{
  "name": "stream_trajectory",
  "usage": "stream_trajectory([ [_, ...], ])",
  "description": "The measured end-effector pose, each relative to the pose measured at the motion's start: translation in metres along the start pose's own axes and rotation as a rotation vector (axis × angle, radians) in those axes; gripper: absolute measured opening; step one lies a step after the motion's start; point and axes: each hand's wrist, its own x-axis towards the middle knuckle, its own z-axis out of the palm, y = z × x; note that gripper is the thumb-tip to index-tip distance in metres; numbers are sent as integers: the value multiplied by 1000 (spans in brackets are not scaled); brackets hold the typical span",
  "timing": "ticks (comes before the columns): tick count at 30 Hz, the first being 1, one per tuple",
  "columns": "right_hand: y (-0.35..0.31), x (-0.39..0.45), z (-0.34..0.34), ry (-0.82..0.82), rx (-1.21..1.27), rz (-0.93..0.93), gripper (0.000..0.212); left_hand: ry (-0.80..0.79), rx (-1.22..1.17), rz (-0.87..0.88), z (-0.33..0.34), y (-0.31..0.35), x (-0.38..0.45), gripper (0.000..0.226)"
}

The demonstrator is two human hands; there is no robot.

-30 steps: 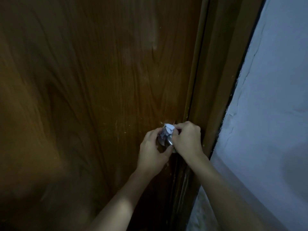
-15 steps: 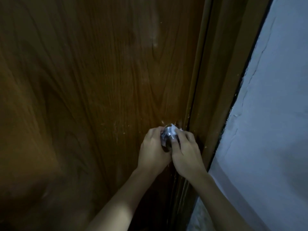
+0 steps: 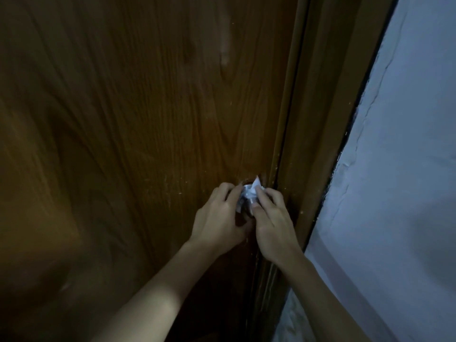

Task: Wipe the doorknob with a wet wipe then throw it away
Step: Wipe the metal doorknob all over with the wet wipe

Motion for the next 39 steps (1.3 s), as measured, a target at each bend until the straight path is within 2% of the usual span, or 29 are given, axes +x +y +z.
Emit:
stream_trajectory([
  [4, 6, -3, 4, 16, 69, 124, 46, -79, 210, 253, -12, -9, 7, 77],
  [8, 6, -4, 6, 53, 15, 9, 45, -219, 329, 392, -27, -20, 14, 84],
  [10, 9, -5, 7, 62, 40, 20, 44, -274, 373, 435, -33, -22, 18, 85],
  [13, 12, -5, 8, 59, 117, 126, 49, -329, 368, 447, -36, -23, 22, 85],
  [18, 11, 3, 10, 77, 105, 35, 48, -354, 317, 434, -34, -25, 25, 85],
  [23, 12, 13, 19, 122, 349, 254, 48, -357, 320, 433, -34, -25, 26, 88],
  [25, 10, 14, 16, 107, 225, 244, 43, -355, 312, 424, -34, -25, 26, 89],
  [27, 13, 10, 16, 93, 178, 153, 47, -356, 311, 420, -34, -24, 26, 88],
  [30, 9, 6, 16, 73, 454, 257, 50, -365, 305, 410, -34, -23, 25, 90],
  [33, 2, 10, 13, 113, 830, 519, 42, -376, 284, 394, -35, -23, 24, 95],
  [35, 2, 10, 8, 101, 1100, 666, 45, -379, 268, 377, -34, -23, 23, 97],
  [37, 4, 6, 2, 79, 1261, 740, 52, -379, 258, 365, -34, -22, 23, 99],
  [39, 8, 6, -1, 58, 1312, 737, 58, -378, 246, 358, -33, -23, 22, 100],
])
